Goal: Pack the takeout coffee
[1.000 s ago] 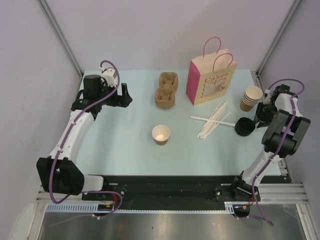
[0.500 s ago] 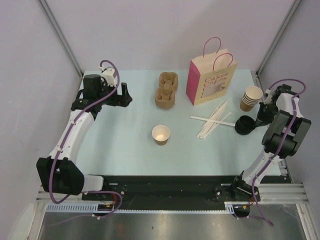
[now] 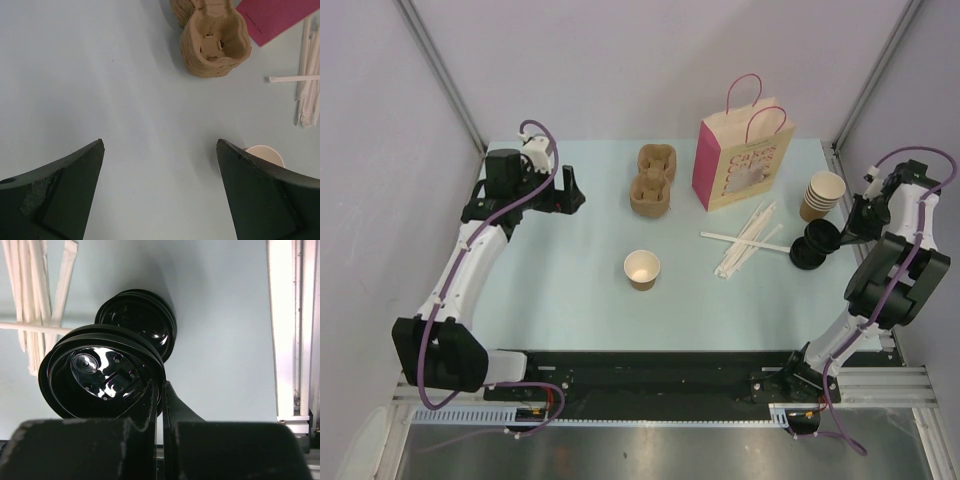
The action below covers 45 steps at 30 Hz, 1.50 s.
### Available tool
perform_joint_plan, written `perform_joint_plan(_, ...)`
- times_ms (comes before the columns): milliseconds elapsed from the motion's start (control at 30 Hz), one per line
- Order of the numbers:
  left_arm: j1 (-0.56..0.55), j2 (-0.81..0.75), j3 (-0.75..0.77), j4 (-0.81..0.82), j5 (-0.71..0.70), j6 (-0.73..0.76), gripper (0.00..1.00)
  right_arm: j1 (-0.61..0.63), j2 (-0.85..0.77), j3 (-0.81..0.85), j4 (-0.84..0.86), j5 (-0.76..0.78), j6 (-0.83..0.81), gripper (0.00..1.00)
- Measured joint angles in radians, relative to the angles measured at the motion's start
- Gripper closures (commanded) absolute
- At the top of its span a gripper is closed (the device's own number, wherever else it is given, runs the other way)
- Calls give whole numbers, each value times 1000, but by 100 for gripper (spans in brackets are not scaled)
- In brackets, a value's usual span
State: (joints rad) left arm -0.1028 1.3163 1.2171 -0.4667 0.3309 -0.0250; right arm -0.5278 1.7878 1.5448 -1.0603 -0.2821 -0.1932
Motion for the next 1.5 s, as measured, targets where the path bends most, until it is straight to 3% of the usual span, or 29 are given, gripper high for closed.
perform_joint_plan(233,-56,-42,-59,42,74,15,1,28,21,0,7,-26,-2,100)
perform_joint_plan(467,-325,65,0,84,117,42,1,59,43,-37,43,-13,-10,100)
perform_joint_plan(600,-405,129,36,97,122,41,0,75,53,-60,68,23,-13,100)
perform_joint_plan(733,-408,130,36,105,111,41,0,83,56,-66,90,60,-19,98)
perform_joint_plan(933,-405,123,36,106,90,43,0,81,56,-70,108,101,-29,87)
perform_joint_plan(1067,-405,114,36,107,87,43,0,80,56,-71,109,114,-35,67)
perform_joint_plan(1167,-405,110,36,107,86,43,0,79,56,-71,108,116,-37,72)
perform_joint_plan(1233,-405,109,36,107,87,43,0,79,56,-71,107,116,-37,84)
perform_joint_plan(1300,-405,108,35,107,87,43,0,79,56,-71,104,116,-37,85)
perform_joint_plan(1500,-405,94,20,107,87,51,1,79,56,-71,84,94,-45,63)
